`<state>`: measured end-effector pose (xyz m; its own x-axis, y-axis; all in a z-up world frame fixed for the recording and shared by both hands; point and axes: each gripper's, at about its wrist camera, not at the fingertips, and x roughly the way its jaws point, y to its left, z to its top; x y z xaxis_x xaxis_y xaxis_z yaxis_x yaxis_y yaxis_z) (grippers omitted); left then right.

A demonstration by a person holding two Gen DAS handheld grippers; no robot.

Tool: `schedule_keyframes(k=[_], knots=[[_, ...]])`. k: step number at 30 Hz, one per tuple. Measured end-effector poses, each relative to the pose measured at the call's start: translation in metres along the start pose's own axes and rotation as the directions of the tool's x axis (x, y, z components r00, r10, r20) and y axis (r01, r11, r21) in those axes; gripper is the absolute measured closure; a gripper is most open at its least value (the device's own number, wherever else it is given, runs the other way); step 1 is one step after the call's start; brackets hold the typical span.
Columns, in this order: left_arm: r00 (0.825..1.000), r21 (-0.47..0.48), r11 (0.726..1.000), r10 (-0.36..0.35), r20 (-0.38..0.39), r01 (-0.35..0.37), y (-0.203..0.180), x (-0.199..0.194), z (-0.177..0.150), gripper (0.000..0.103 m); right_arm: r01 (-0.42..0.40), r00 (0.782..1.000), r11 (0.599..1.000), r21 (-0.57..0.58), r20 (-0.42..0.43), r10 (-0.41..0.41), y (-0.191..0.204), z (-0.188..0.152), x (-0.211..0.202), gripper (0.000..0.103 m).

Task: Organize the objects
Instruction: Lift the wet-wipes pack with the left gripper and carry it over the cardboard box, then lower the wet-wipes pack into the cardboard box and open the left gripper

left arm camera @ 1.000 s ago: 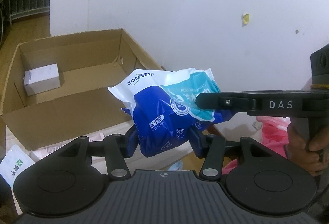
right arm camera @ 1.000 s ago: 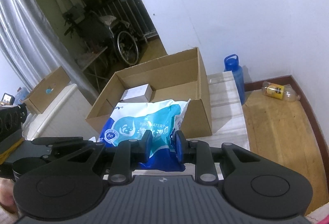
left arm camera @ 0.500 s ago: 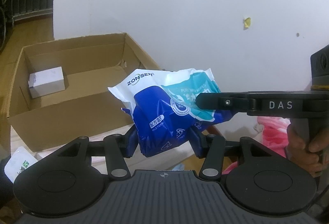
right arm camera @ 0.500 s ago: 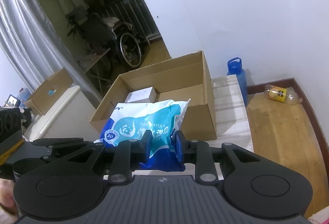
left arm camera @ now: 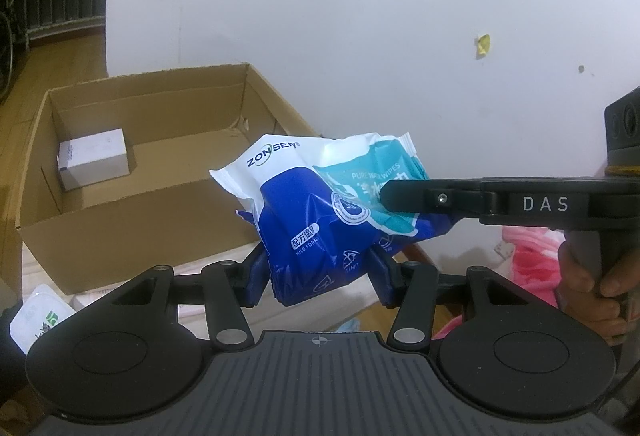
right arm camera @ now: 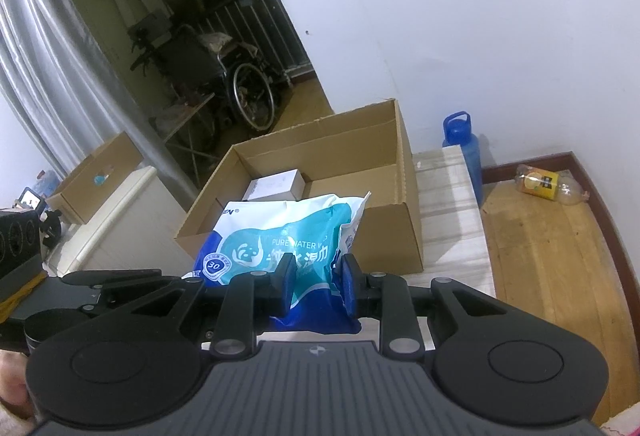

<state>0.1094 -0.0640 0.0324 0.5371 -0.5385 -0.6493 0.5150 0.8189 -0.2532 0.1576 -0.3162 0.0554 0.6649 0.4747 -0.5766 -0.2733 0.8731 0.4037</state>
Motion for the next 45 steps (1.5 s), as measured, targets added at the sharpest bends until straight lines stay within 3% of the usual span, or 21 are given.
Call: schedule_keyframes(k=[8,17,22,28,38,41,45], knots=[[1.0,0.001,1.0,0.006,0.006,-0.006,0.002,-0.001,0.004,0.052,-0.005,1.0,1.0,0.0,0.004,0.005,0.001,0.003,0.003,0.076],[0.999,0.02,0.999,0.035,0.016,-0.036,0.016,-0.002,0.031,0.052,-0.014,1.0,1.0,-0.019,0.024,0.014,0.013,0.036,0.021,0.076],[0.998,-0.002,0.998,0.057,-0.002,-0.057,0.046,0.013,0.06,0.052,-0.015,1.0,1.0,-0.027,0.009,0.015,0.018,0.068,0.058,0.076],[0.991,-0.017,0.997,0.071,-0.11,-0.073,0.105,0.067,0.102,0.052,0.015,0.997,1.0,0.002,-0.073,-0.015,0.012,0.105,0.141,0.076],[0.948,0.084,0.987,0.153,-0.279,-0.134,0.157,0.167,0.12,0.051,0.154,0.969,0.988,0.017,-0.198,-0.148,-0.012,0.115,0.247,0.076],[0.919,0.127,0.971,0.233,-0.318,-0.202,0.161,0.185,0.12,0.048,0.184,0.957,0.982,0.05,-0.236,-0.167,-0.021,0.116,0.27,0.076],[0.91,0.175,0.953,0.291,-0.296,-0.248,0.157,0.18,0.117,0.037,0.194,0.955,0.978,0.082,-0.244,-0.169,-0.026,0.113,0.28,0.074]])
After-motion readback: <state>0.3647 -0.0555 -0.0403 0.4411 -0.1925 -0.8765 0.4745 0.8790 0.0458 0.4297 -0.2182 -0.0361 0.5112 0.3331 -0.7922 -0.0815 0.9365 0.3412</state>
